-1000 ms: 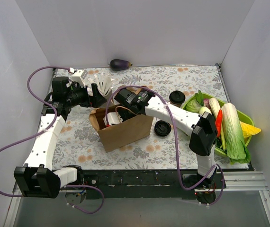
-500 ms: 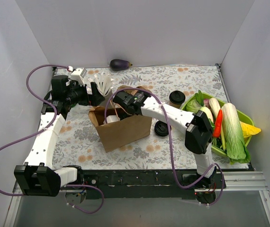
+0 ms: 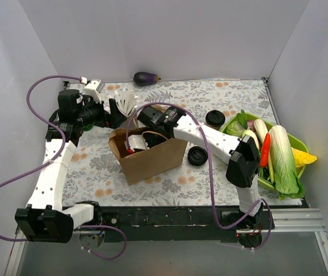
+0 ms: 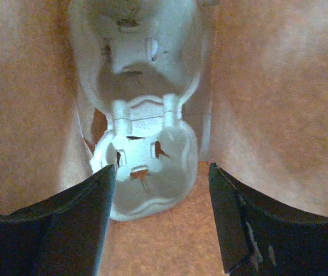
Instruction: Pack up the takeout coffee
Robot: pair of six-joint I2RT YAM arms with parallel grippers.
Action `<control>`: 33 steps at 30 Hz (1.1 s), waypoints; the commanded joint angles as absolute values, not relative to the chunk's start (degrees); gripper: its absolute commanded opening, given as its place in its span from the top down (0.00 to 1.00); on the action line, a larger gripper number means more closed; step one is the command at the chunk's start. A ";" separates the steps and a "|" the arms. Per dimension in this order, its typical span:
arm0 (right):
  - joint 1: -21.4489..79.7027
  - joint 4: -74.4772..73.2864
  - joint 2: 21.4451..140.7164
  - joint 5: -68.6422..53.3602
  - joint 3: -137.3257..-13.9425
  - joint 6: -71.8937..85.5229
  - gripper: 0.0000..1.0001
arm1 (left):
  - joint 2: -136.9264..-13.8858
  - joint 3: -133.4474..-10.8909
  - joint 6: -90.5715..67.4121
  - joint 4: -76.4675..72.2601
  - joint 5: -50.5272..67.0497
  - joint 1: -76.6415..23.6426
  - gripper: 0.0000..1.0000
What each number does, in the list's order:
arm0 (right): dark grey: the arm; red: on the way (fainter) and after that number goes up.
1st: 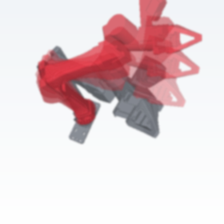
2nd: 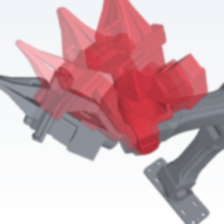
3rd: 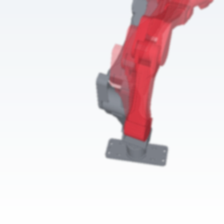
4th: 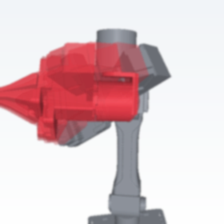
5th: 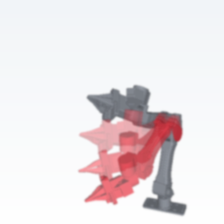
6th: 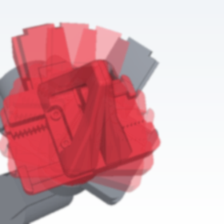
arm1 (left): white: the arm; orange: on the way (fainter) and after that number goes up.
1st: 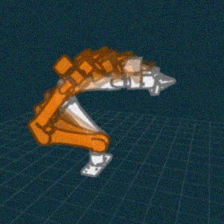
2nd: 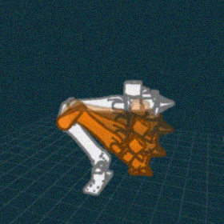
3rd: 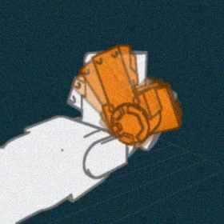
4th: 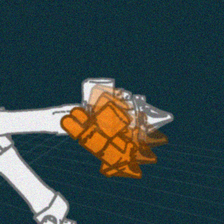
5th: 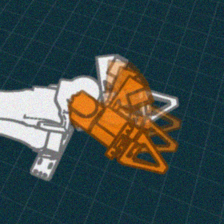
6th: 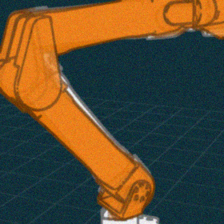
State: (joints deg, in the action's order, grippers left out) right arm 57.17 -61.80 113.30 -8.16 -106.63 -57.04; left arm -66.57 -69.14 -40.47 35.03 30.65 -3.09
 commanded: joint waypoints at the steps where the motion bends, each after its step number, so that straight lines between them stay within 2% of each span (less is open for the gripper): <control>1: 56.95 -63.46 108.11 -8.00 -111.79 -53.27 0.25 | -62.06 -73.21 -37.18 36.03 34.53 -2.90 0.05; 13: 57.04 -64.60 103.98 -6.42 -113.82 -49.75 0.23 | -59.85 -73.92 -35.60 37.00 48.94 -2.90 0.05; 21: 57.13 -60.74 98.09 -4.66 -113.90 -47.55 0.23 | -61.78 -73.21 -34.89 36.91 51.24 -3.25 0.10; 33: 56.95 -55.73 92.64 -0.35 -113.20 -45.36 0.22 | -66.53 -75.14 -31.65 38.58 56.95 -4.13 0.45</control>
